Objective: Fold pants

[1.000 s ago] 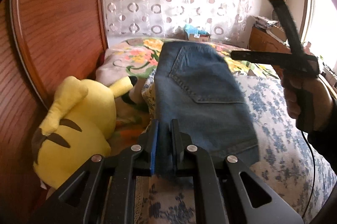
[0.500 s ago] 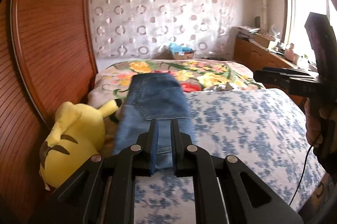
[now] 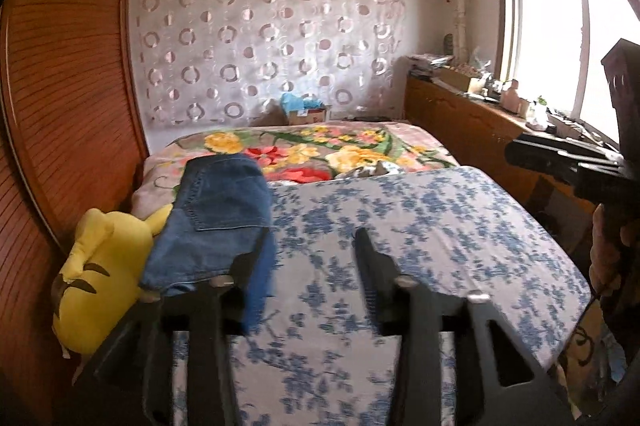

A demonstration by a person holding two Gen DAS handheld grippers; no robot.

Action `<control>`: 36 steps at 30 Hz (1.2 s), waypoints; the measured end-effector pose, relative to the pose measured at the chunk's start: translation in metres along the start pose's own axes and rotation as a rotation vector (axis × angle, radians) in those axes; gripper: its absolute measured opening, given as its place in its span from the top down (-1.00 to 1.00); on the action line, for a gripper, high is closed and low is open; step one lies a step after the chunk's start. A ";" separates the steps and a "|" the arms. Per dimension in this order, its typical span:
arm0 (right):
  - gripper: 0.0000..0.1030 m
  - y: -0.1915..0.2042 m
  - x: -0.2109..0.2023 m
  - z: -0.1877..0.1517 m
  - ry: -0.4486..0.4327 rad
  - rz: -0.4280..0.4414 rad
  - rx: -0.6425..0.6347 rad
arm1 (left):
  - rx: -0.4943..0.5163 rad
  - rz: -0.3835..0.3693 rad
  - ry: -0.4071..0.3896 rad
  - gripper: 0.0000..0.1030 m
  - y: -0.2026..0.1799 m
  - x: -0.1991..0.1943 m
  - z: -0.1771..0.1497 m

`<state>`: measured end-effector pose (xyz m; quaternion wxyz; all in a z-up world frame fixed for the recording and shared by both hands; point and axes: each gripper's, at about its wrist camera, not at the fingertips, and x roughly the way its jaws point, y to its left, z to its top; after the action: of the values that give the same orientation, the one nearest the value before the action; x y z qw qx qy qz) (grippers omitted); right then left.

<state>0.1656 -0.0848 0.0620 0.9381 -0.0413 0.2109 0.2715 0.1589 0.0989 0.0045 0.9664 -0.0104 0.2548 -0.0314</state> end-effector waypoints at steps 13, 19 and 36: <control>-0.27 0.010 -0.060 -0.024 -0.048 -0.043 0.052 | 0.049 -0.046 -0.056 -0.79 -0.043 -0.042 -0.003; -0.27 0.012 -0.076 -0.028 -0.071 -0.056 0.063 | 0.050 -0.030 -0.073 -0.79 -0.055 -0.065 0.001; -0.54 0.026 -0.134 -0.040 -0.191 -0.177 0.070 | 0.068 0.013 -0.124 -0.79 -0.104 -0.116 0.003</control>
<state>0.0347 -0.1360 0.0827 0.9751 -0.0010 0.1253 0.1830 0.0535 0.0023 0.0678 0.9803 0.0222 0.1935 -0.0331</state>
